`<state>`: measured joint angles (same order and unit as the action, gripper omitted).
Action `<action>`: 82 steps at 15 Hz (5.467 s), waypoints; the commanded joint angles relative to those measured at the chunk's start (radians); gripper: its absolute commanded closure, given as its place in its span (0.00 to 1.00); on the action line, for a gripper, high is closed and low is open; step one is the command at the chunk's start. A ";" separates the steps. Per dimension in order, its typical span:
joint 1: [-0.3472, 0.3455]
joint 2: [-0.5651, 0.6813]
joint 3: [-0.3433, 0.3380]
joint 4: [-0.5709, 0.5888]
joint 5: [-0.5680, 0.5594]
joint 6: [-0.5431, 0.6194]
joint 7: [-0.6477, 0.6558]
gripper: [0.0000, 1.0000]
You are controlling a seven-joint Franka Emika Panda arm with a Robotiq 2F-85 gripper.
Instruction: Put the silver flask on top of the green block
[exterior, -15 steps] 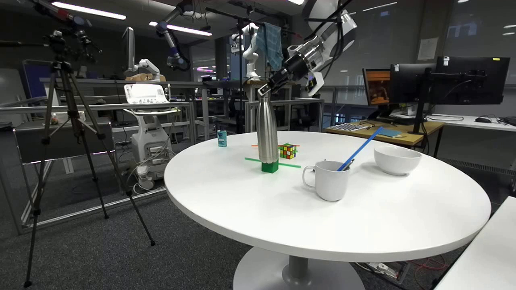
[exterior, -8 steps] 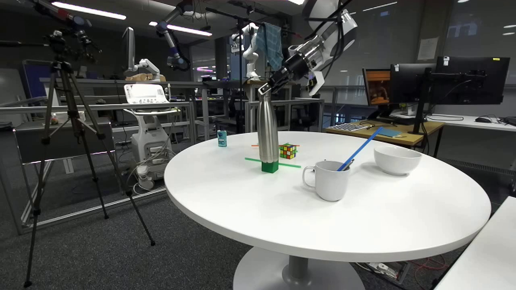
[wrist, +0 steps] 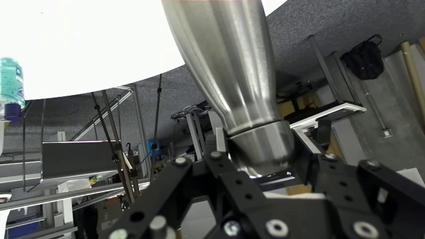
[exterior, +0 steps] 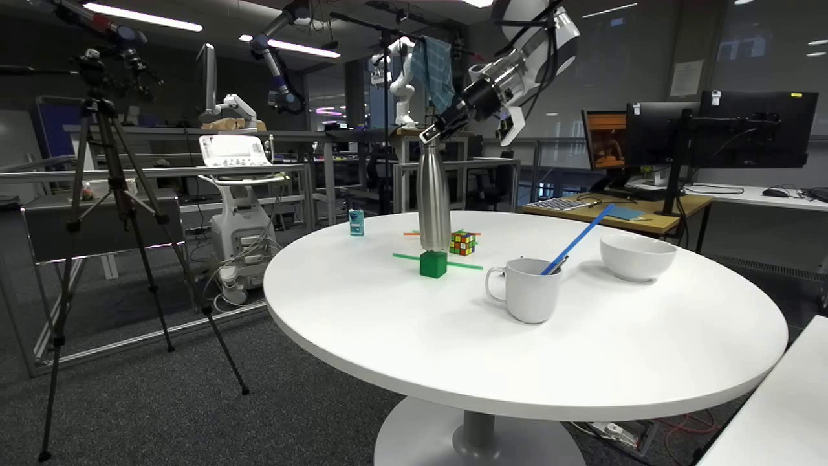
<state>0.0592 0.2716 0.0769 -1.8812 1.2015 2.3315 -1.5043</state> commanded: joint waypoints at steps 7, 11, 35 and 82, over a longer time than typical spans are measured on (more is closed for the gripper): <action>-0.007 -0.014 0.008 -0.002 0.027 0.018 0.014 0.73; -0.007 -0.002 0.007 0.008 0.019 0.017 0.017 0.73; -0.008 0.079 0.003 0.102 -0.025 0.003 0.043 0.73; 0.047 -0.146 0.050 0.054 -0.010 0.182 -0.022 0.00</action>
<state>0.0956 0.1745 0.1158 -1.7861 1.1944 2.4621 -1.5043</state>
